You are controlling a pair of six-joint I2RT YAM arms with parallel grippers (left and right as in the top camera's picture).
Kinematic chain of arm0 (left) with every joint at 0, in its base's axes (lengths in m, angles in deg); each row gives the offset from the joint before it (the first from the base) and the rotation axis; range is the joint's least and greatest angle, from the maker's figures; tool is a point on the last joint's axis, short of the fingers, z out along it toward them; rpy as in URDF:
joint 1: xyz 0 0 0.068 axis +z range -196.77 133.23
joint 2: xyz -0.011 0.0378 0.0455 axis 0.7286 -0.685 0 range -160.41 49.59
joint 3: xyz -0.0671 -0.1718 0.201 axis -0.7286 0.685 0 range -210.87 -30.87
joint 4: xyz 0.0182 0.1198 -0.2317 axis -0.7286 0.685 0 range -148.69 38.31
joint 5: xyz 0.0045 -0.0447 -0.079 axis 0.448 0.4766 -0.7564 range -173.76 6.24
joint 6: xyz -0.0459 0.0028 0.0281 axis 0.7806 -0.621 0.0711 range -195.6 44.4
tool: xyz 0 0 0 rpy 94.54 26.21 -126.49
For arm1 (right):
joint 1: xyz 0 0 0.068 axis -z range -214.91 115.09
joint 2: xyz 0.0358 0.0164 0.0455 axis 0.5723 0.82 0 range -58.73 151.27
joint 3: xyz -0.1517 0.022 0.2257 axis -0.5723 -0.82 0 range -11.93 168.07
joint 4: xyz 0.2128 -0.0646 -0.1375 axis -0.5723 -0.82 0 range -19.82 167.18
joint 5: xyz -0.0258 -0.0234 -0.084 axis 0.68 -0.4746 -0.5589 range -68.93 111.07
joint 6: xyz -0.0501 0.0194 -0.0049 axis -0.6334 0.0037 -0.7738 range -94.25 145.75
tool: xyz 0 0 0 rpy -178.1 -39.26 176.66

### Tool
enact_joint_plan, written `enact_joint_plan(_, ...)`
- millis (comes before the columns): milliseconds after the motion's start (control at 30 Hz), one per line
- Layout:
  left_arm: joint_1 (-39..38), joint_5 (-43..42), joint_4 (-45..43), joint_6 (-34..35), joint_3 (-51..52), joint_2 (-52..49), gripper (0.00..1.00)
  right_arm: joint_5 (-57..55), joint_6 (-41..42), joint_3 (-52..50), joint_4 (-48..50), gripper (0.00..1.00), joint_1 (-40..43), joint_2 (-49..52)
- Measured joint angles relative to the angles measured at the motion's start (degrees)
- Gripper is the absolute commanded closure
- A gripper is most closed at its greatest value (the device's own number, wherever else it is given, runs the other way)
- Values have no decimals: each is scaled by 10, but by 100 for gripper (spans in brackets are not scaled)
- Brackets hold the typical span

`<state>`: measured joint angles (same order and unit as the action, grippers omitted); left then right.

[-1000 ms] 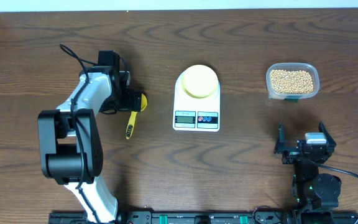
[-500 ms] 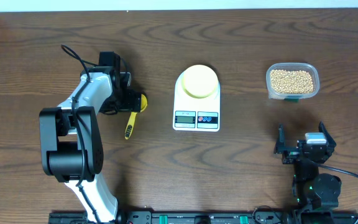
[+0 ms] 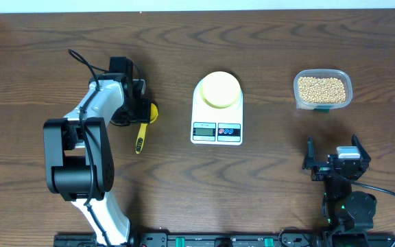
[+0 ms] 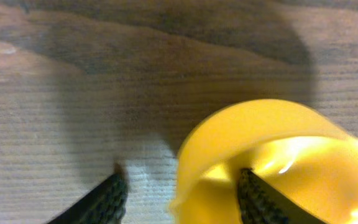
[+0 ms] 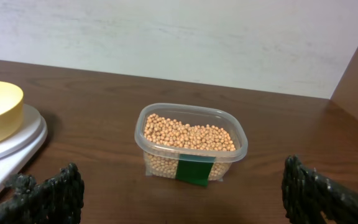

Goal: Scoop item into bowl and weigh 50g on scale
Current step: 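Lower the left gripper and close it on the yellow scoop handle, then lift the yellow scoop with the left gripper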

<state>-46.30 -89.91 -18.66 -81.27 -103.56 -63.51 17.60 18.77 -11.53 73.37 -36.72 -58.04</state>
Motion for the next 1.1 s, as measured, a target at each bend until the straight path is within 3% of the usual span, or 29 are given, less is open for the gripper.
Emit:
enact_joint_plan(100, 0, -2, 0, -1, 0, 0, 62, 0, 0, 0, 0, 1, 0, 0)
enact_joint_plan(200, -2, -4, 0, -1, 0, 0, 66, 0, 0, 0, 0, 1, 0, 0)
enact_joint_plan(433, -1, -6, -2, 1, -3, 1, 92, 0, 0, 0, 0, 1, 0, 0)
enact_joint_plan(1100, 0, -3, 1, 14, -2, 15, 92, 0, 0, 0, 0, 1, 0, 0)
